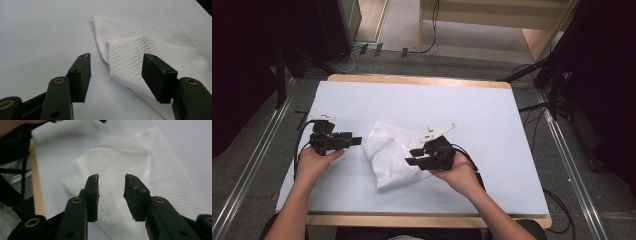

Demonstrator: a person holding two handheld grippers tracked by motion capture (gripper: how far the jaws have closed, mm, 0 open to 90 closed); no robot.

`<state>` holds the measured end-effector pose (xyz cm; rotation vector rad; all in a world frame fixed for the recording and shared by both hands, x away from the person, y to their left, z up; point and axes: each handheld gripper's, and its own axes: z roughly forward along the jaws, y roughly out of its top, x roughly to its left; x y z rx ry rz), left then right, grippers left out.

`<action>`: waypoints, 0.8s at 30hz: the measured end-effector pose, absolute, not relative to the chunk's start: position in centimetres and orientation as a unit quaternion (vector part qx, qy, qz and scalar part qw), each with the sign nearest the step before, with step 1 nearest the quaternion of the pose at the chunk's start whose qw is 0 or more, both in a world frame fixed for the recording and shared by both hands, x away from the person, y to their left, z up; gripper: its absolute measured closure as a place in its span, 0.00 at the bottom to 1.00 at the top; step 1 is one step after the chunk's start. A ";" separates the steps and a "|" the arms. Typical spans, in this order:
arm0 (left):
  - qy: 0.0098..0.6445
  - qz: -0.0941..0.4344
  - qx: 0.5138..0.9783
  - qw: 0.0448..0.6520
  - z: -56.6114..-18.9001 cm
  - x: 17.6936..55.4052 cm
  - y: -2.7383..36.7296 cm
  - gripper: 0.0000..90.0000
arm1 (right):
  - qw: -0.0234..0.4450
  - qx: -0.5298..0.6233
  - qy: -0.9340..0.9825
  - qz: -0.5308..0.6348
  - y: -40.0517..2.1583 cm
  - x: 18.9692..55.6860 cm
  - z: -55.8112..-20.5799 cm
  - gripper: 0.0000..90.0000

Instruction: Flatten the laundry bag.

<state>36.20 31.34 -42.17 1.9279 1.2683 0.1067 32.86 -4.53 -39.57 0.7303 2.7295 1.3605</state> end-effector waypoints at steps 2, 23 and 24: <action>0.497 0.041 0.767 0.403 -42.2 36.1 31.0 0.46 | 0.012 0.246 0.869 0.428 -5.4 33.8 -40.1 0.72; 0.487 0.025 0.798 0.354 -44.6 36.9 27.1 0.46 | 0.039 0.323 0.869 0.373 -6.8 43.1 -45.3 0.63; 0.487 0.021 0.798 0.354 -44.7 36.8 27.1 0.47 | 0.043 0.320 0.872 0.369 -6.7 43.3 -45.5 0.62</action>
